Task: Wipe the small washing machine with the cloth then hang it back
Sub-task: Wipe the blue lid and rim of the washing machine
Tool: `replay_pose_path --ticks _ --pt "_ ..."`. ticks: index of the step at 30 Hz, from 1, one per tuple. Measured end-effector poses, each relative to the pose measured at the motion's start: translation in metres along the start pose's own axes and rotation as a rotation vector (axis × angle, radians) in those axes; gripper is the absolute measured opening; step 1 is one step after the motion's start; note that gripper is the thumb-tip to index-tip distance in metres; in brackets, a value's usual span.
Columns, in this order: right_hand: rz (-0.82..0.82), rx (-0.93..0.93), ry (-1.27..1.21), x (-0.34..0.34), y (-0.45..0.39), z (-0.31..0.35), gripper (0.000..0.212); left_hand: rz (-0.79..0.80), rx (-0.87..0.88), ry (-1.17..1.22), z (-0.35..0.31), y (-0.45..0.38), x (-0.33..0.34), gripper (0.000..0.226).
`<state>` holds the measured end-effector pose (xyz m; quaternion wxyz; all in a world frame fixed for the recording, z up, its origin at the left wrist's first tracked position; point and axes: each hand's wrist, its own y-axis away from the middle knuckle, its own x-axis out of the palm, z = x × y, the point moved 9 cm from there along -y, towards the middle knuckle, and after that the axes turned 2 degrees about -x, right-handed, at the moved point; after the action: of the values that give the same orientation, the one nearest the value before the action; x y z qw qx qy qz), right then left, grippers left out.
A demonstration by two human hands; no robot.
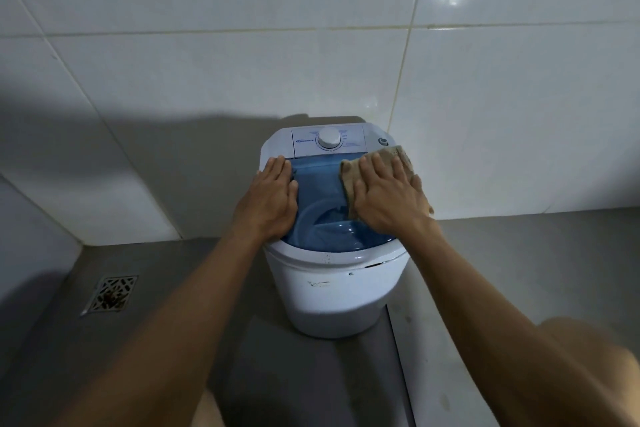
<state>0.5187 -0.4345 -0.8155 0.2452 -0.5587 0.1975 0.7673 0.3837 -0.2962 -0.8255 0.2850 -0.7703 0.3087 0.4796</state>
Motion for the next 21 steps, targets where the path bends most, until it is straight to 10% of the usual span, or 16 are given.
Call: replay_pose_path --ticks 7,15,21 --pt "-0.003 -0.302 0.099 0.021 0.089 0.056 0.055 -0.037 0.04 0.017 -0.001 -0.001 -0.002 0.048" --pt "-0.052 0.102 -0.057 0.007 0.049 -0.042 0.056 -0.042 0.027 -0.003 -0.001 0.002 -0.003 0.049" --pt "-0.332 -0.229 -0.023 0.028 0.115 0.063 0.052 -0.058 0.029 -0.003 -0.008 0.004 -0.009 0.046"
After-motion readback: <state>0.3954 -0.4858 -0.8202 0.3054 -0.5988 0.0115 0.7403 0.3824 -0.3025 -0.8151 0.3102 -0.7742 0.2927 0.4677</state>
